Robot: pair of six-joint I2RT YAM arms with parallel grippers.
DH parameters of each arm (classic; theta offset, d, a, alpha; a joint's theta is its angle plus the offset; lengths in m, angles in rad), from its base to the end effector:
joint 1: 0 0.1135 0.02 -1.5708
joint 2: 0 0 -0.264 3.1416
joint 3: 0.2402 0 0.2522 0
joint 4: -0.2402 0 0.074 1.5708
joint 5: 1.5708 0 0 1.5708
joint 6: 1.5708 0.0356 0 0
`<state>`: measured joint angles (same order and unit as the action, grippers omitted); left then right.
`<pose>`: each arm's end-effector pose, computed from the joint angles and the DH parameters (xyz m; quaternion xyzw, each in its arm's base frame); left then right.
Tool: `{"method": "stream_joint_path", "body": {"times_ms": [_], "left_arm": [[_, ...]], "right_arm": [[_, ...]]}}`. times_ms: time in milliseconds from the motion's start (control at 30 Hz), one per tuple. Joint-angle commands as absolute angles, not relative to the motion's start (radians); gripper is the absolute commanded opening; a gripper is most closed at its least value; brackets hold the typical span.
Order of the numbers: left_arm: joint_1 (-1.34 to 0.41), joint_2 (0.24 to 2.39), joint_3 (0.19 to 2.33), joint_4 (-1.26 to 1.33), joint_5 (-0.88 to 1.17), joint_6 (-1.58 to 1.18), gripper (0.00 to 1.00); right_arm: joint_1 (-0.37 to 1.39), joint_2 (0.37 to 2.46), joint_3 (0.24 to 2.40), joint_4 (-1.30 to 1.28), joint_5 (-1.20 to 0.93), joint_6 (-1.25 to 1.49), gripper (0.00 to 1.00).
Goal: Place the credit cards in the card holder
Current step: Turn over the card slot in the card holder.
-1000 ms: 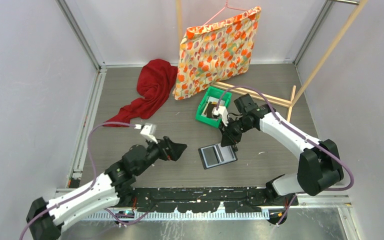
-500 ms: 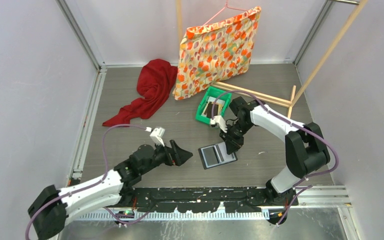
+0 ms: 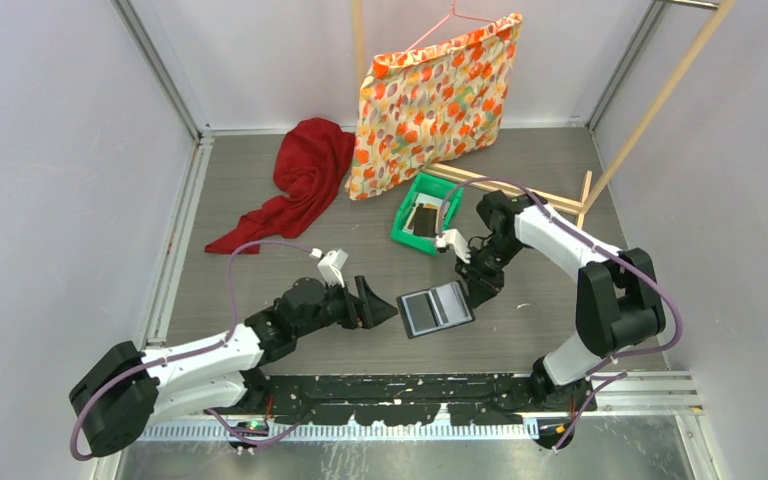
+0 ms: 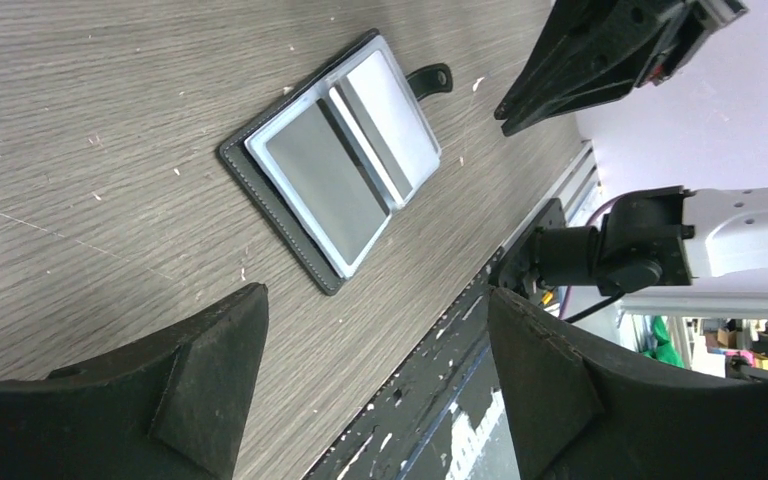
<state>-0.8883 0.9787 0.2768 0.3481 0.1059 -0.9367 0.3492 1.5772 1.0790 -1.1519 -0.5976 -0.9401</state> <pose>0.1239 -0.1584 0.1823 0.0104 0.8198 -0.4781 0.3149 0.2350 0.1069 0.2100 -0.5645 0.7703 0.2924 0.0494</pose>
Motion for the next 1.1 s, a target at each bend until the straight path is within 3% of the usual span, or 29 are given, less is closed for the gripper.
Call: {"method": "stream_joint_path", "body": {"times_ms": [0, 200, 633, 1067], "left_arm": [[-0.888, 0.911, 0.267, 0.401, 0.073, -0.955, 0.82], [-0.888, 0.918, 0.354, 0.343, 0.085, -0.954, 0.86], [-0.888, 0.988, 0.466, 0.204, 0.117, -0.914, 0.87], [-0.887, 1.029, 0.39, 0.378, 0.091, -0.893, 0.91]], "right_arm": [[0.28, 1.512, 1.101, -1.208, -0.59, -1.003, 0.17], [0.17, 1.451, 1.1, -1.244, -0.65, -1.046, 0.19], [0.156, 1.412, 1.1, -1.26, -0.692, -1.082, 0.23], [0.056, 1.382, 1.068, -1.271, -0.761, -1.123, 0.27]]}}
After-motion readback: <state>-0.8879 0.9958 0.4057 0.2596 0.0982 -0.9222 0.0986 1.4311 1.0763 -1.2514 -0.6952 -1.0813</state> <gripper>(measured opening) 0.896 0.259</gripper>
